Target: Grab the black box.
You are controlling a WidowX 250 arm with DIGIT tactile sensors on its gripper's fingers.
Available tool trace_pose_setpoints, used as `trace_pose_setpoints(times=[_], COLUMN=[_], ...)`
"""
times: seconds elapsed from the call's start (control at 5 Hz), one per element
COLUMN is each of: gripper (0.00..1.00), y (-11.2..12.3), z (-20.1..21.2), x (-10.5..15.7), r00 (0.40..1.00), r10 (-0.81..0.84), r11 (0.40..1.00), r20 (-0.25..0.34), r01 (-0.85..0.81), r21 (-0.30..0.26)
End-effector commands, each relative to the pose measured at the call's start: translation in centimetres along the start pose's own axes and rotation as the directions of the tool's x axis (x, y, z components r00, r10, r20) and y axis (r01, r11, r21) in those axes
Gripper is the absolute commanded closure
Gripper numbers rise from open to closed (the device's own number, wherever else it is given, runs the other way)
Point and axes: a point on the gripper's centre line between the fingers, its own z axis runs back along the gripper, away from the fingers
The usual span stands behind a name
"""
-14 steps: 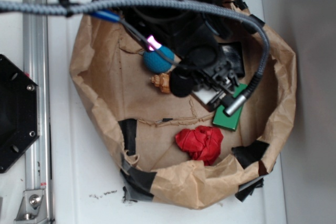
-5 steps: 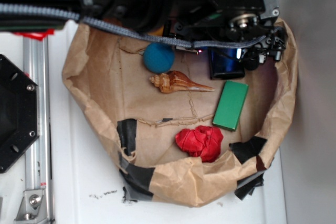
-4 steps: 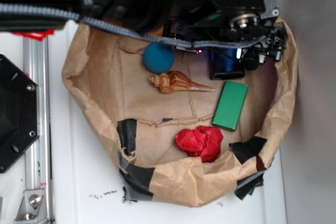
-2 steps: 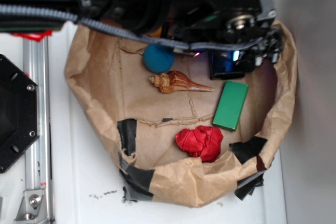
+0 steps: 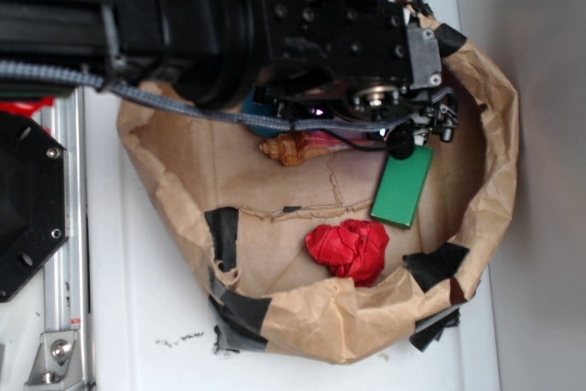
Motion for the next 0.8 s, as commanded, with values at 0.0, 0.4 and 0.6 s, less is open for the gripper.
trace_pose_setpoints(times=[0.0, 0.4, 0.6], gripper=[0.00, 0.00, 0.00], y=[-2.2, -3.9, -3.4], z=[1.1, -2.2, -3.4], x=[2.7, 1.5, 0.2], r00=[0.991, 0.996, 0.998], r10=[0.116, 0.071, 0.027], r11=[0.988, 0.997, 0.999], r20=[0.062, 0.050, 0.050], r01=[-0.109, -0.070, -0.029], r21=[-0.113, -0.011, 0.032])
